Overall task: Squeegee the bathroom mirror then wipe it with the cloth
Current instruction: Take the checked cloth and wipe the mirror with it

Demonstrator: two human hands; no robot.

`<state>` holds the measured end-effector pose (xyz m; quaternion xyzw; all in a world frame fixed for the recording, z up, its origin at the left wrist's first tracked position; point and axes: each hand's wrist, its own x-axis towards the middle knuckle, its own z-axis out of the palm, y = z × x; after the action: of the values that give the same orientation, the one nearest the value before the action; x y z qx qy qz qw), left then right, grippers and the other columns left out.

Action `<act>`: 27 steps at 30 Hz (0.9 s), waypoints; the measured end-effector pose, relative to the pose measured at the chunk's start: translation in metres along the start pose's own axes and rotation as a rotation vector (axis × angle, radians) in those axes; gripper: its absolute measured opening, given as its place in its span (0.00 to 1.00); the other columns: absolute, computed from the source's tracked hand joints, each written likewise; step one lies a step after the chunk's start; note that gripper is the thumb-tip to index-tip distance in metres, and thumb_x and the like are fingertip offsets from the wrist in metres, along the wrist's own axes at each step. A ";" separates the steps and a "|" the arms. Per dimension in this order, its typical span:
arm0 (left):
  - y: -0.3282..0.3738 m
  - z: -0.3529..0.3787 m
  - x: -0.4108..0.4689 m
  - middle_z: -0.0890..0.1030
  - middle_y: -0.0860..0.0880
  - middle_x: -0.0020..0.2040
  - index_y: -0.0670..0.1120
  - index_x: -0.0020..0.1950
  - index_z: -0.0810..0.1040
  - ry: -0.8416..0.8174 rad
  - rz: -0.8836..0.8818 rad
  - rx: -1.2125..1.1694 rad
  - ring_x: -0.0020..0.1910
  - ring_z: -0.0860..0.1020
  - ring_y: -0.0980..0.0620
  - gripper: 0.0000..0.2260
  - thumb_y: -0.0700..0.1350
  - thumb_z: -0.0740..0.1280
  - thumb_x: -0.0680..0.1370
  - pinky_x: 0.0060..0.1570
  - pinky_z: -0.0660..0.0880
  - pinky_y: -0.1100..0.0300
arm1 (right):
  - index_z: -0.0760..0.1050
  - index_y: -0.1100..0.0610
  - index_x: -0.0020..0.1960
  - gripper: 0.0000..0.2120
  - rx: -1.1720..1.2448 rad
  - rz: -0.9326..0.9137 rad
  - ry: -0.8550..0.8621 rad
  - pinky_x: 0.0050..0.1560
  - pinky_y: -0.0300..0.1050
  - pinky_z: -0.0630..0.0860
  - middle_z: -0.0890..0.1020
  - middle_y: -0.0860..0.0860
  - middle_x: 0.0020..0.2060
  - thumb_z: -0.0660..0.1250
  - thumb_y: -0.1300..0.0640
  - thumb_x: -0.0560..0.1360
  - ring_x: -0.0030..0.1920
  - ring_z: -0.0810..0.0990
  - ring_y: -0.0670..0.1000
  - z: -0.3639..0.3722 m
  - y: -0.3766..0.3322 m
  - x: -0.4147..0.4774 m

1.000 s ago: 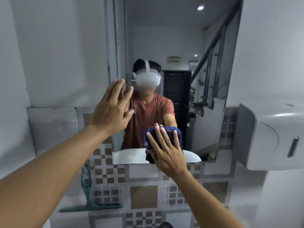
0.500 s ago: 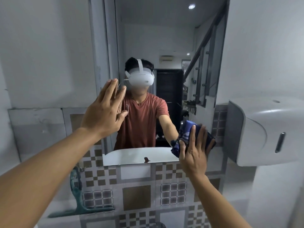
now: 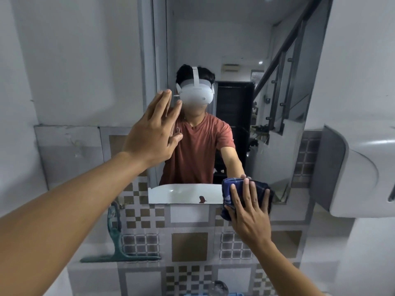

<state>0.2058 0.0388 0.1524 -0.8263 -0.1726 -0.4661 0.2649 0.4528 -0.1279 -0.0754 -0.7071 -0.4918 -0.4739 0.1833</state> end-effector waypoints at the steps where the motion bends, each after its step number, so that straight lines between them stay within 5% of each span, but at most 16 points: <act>1: 0.000 0.000 0.000 0.57 0.36 0.80 0.41 0.80 0.61 0.003 -0.002 -0.002 0.81 0.54 0.39 0.33 0.53 0.68 0.79 0.70 0.68 0.45 | 0.43 0.52 0.83 0.33 -0.007 -0.050 0.006 0.77 0.69 0.40 0.44 0.59 0.82 0.52 0.46 0.82 0.82 0.43 0.59 0.000 -0.004 0.002; 10: -0.001 -0.001 0.000 0.57 0.36 0.81 0.43 0.80 0.60 0.002 -0.001 0.016 0.80 0.55 0.38 0.34 0.54 0.67 0.79 0.70 0.68 0.46 | 0.52 0.52 0.82 0.37 -0.044 -0.377 0.025 0.78 0.67 0.42 0.53 0.58 0.81 0.66 0.52 0.78 0.81 0.52 0.58 -0.004 -0.052 0.037; 27: -0.007 -0.008 0.002 0.58 0.38 0.81 0.43 0.80 0.61 -0.045 0.017 -0.002 0.80 0.56 0.40 0.33 0.55 0.66 0.79 0.69 0.73 0.44 | 0.53 0.53 0.82 0.35 -0.040 -0.642 -0.033 0.79 0.63 0.41 0.58 0.55 0.81 0.58 0.50 0.77 0.80 0.55 0.55 -0.003 -0.152 0.082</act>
<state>0.1983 0.0396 0.1595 -0.8383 -0.1710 -0.4451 0.2643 0.3245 -0.0194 -0.0355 -0.5267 -0.6834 -0.5055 0.0025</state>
